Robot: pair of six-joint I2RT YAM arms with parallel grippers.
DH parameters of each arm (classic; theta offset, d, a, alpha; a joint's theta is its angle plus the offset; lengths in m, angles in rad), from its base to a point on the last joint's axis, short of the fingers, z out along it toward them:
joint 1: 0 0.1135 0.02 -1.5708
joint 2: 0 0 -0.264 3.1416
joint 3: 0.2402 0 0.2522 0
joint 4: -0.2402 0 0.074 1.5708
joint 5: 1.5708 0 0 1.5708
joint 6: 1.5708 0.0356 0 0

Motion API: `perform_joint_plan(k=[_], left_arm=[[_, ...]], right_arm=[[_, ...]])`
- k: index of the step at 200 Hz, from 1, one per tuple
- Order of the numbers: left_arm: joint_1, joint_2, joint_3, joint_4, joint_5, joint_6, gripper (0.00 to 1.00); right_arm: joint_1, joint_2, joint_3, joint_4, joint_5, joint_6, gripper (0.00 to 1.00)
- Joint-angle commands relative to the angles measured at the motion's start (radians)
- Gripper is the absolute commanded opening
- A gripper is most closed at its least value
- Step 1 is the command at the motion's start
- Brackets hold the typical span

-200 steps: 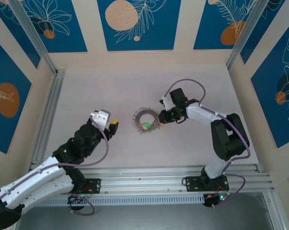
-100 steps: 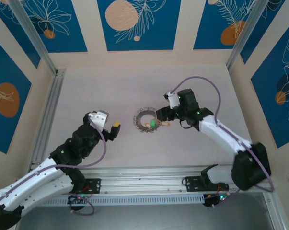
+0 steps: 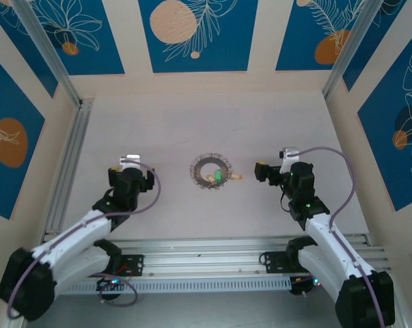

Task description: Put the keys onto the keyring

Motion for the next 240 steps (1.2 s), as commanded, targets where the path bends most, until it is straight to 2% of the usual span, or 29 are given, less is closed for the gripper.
perform_joint_plan(k=[1,26,47,70,104,131,144,161,179,196,204,215,223,240], left_arm=[[0.037,0.108,0.047,0.187,-0.101,0.058,1.00],[0.074,0.213,0.092,0.255,-0.138,0.134,1.00],[0.106,0.251,0.040,0.438,-0.142,0.233,1.00],[0.148,0.315,-0.022,0.585,-0.132,0.237,1.00],[0.161,0.485,-0.053,0.876,-0.121,0.338,1.00],[0.201,0.588,-0.064,1.028,-0.054,0.365,1.00],[0.209,0.564,-0.052,0.944,-0.028,0.332,1.00],[0.251,0.550,-0.053,0.912,0.053,0.297,1.00],[0.309,0.539,-0.035,0.837,0.187,0.256,1.00],[0.385,0.550,-0.010,0.782,0.370,0.212,1.00],[0.408,0.559,-0.025,0.807,0.427,0.201,1.00],[0.414,0.599,-0.064,0.937,0.432,0.213,1.00],[0.412,0.579,-0.056,0.872,0.430,0.203,1.00],[0.412,0.590,-0.060,0.903,0.428,0.209,1.00]], right_arm=[[-0.058,0.026,-0.064,0.199,0.068,-0.019,0.99],[-0.146,0.129,-0.070,0.257,-0.053,-0.012,0.99],[-0.153,0.232,-0.098,0.398,-0.078,-0.037,0.99],[-0.151,0.335,-0.100,0.538,-0.111,-0.067,0.99],[-0.129,0.433,-0.056,0.590,-0.120,-0.115,0.99],[-0.066,0.495,-0.021,0.611,-0.034,-0.188,0.99],[-0.063,0.520,-0.001,0.602,-0.010,-0.197,0.99],[-0.079,0.522,-0.006,0.620,-0.029,-0.193,0.99],[-0.095,0.524,-0.010,0.634,-0.056,-0.184,0.99],[-0.131,0.539,0.001,0.631,-0.103,-0.149,0.99],[-0.165,0.585,-0.017,0.712,-0.158,-0.110,0.99],[-0.188,0.677,-0.043,0.841,-0.186,-0.092,0.99],[-0.192,0.730,-0.041,0.902,-0.212,-0.103,0.99],[-0.161,0.723,0.016,0.776,-0.212,-0.146,0.99]])
